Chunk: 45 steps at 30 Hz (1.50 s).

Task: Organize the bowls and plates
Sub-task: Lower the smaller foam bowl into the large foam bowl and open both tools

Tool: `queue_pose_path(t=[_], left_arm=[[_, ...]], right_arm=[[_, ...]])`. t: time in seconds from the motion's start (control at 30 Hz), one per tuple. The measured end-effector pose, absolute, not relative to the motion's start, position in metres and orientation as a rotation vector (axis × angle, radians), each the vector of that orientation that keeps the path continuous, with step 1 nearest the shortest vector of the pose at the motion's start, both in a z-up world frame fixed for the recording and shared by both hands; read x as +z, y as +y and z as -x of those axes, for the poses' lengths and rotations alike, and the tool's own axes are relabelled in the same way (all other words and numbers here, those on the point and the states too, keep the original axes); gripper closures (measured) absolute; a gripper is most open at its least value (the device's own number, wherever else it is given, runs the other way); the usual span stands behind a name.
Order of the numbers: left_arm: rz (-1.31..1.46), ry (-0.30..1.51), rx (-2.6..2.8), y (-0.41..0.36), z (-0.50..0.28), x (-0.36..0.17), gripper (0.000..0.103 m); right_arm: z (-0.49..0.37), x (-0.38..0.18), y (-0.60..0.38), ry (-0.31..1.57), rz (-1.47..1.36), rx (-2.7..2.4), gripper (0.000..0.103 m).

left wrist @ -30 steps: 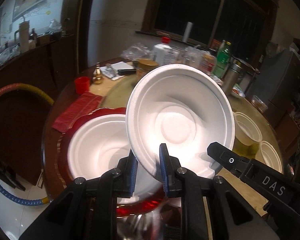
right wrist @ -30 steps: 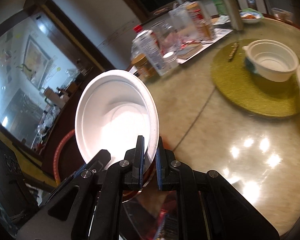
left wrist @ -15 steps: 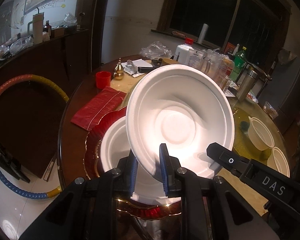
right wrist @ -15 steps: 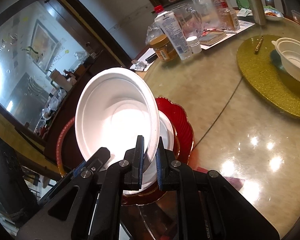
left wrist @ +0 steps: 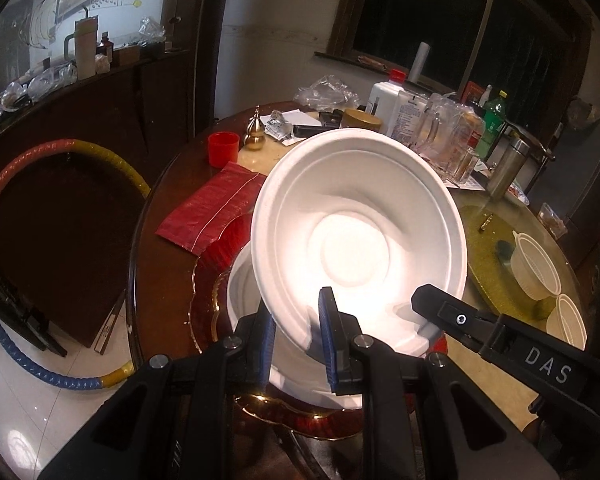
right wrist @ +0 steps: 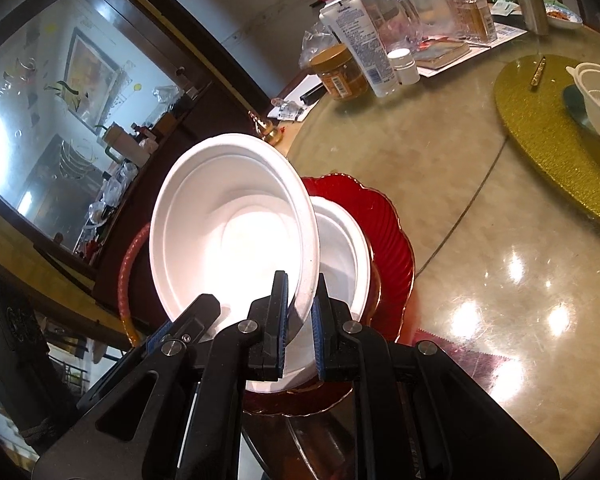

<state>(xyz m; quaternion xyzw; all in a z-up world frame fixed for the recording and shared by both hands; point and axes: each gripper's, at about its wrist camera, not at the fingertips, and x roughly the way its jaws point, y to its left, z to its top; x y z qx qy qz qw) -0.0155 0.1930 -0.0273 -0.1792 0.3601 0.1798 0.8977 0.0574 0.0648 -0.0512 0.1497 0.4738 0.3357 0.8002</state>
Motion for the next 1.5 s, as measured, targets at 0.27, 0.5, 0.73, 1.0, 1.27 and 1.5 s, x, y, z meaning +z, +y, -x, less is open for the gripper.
queue_pose_path(t=[0.27,0.5,0.73,1.0,1.27,1.5], left_arm=[[0.373,0.756,0.38,0.197,0.018,-0.031,0.083],[0.376,0.775,0.381,0.199,0.019,-0.037,0.083],[0.372,0.78,0.385,0.201,0.018,-0.039,0.082],[0.373,0.779,0.384,0.201,0.019,-0.04,0.082],[0.382,0.773,0.389,0.204,0.021,-0.039,0.082],[0.381,0.767,0.393,0.204,0.024,-0.038,0.081]], right_arm=[[-0.059,-0.055,0.07,1.038,-0.305,0.731,0.092],[-0.059,-0.06,0.073,1.056,-0.293,0.73,0.092],[-0.058,-0.063,0.077,1.066,-0.277,0.73,0.092],[-0.06,-0.063,0.079,1.069,-0.269,0.732,0.092],[-0.061,-0.063,0.08,1.076,-0.267,0.734,0.091],[-0.059,-0.061,0.083,1.071,-0.245,0.735,0.091]])
